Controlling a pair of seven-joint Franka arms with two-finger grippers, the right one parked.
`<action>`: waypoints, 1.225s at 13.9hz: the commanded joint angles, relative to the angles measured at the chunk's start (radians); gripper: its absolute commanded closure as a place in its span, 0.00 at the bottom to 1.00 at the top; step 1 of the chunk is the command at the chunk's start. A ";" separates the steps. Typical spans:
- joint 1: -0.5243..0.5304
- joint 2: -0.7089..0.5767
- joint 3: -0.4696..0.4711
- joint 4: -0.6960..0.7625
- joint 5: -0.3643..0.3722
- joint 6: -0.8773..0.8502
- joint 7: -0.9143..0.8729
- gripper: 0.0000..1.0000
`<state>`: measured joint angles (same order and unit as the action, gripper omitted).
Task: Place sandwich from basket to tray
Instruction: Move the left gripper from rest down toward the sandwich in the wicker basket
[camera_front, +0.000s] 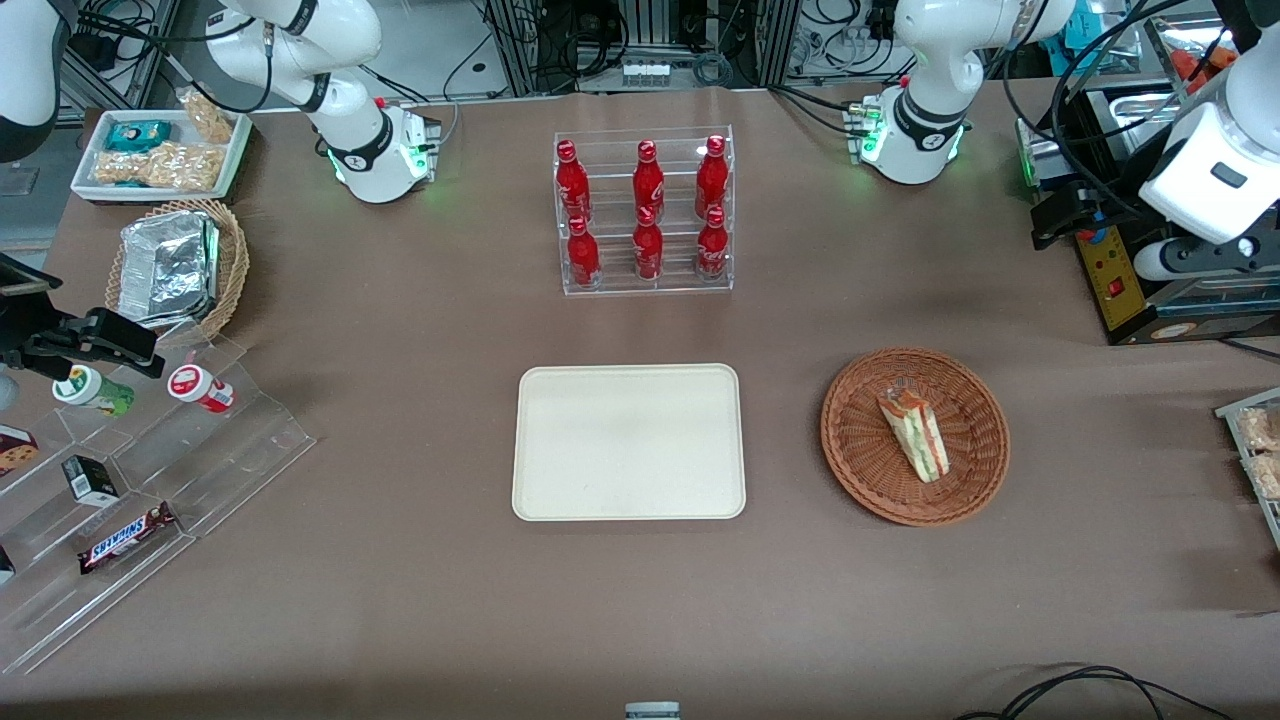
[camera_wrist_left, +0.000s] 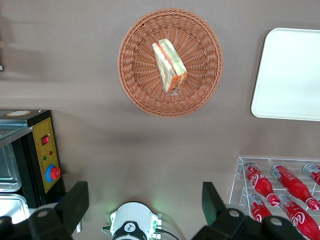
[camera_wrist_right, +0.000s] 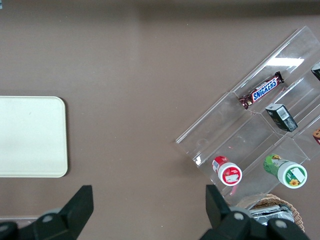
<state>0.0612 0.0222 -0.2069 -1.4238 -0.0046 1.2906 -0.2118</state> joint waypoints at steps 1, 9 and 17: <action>0.019 -0.037 -0.011 -0.041 0.006 0.015 0.022 0.00; 0.019 0.033 -0.011 -0.125 0.008 0.122 0.003 0.00; 0.051 0.261 -0.011 -0.168 -0.008 0.308 -0.014 0.00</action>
<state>0.0950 0.2461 -0.2058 -1.6032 -0.0040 1.5735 -0.2119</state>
